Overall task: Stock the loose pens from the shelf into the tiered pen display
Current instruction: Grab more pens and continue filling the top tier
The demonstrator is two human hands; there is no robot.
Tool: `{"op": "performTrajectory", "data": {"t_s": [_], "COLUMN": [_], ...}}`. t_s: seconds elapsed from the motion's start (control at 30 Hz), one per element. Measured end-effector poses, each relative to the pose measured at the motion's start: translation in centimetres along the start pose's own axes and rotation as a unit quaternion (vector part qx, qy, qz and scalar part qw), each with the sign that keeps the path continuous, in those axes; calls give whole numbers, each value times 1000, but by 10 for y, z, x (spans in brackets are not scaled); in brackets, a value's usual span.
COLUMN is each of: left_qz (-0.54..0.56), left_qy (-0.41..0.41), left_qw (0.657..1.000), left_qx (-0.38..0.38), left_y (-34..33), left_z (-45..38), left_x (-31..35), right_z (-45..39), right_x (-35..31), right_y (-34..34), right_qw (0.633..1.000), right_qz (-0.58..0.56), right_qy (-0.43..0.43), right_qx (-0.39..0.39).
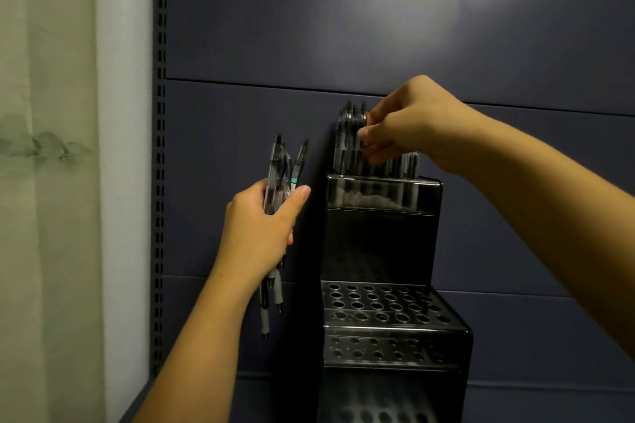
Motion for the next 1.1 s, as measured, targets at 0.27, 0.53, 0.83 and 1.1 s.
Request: {"op": "performTrajectory", "data": {"t_s": [0.27,0.53,0.83,1.1], "left_qz": [-2,-5,9,11], "left_qy": [-4,-4,-10,-9], "left_qw": [1000,999,997,996], "left_qx": [-19,-35,-71,-83], "left_y": [-5,-9,-15,-17], "left_z": [4,8,10,8], "left_x": [6,13,15,10], "right_z": [26,34,30,22], "right_x": [-47,-40,-31,-32], "right_y": [6,-64,-69,-34], "right_qw": [966,977,974,964], "right_qz": [191,-38,-143,-238], "right_qy": [171,146,121,120], "right_qx": [33,-152,-126,-12]}}
Point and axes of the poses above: each hand's wrist, its own z-axis away from the middle knuckle, its own y-axis out of the back of the hand, x = y × z, the point moved 8 cm from there along -z, towards the middle knuckle, and after that the axes turned 9 degrees about y, right-handed, at the moved point
